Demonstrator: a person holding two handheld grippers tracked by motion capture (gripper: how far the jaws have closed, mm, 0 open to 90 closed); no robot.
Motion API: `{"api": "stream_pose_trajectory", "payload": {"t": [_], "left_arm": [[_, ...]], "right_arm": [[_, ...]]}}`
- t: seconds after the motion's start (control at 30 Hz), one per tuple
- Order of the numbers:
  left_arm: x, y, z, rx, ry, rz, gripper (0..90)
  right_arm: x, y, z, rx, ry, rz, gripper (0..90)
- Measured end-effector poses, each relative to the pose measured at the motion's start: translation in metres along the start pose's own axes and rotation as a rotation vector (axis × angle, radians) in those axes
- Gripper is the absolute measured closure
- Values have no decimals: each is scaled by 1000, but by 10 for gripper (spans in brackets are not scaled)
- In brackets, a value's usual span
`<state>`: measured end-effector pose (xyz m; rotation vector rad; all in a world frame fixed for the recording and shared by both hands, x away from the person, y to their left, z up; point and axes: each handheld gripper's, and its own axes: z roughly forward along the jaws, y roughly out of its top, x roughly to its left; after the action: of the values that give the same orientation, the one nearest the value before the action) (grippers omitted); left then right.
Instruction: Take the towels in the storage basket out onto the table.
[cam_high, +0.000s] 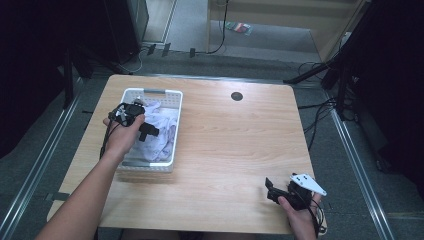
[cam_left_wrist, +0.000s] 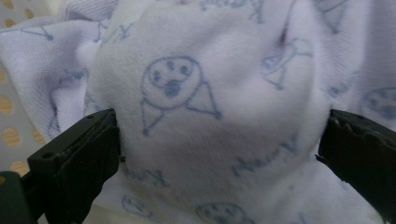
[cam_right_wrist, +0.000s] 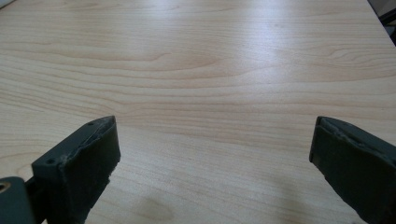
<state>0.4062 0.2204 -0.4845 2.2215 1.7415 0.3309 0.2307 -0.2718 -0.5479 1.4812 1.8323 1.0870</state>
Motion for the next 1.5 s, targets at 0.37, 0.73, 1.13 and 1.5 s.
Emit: {"api": "stream_pose_trajectory", "payload": {"t": [0.37,0.73,1.13,1.5], "left_arm": [[-8,0,25,67,42,-2,0],[-9,0,21,72,-12,35,213],[-11,4,11,88,-52,76,553],[1,9,-24,85,-110,87,555]], "right_arm": [[1,0,1,14,-3,-2,20],[1,0,1,19,1,-2,20],[1,0,2,27,9,-3,25],[0,1,2,29,8,-3,26]]}}
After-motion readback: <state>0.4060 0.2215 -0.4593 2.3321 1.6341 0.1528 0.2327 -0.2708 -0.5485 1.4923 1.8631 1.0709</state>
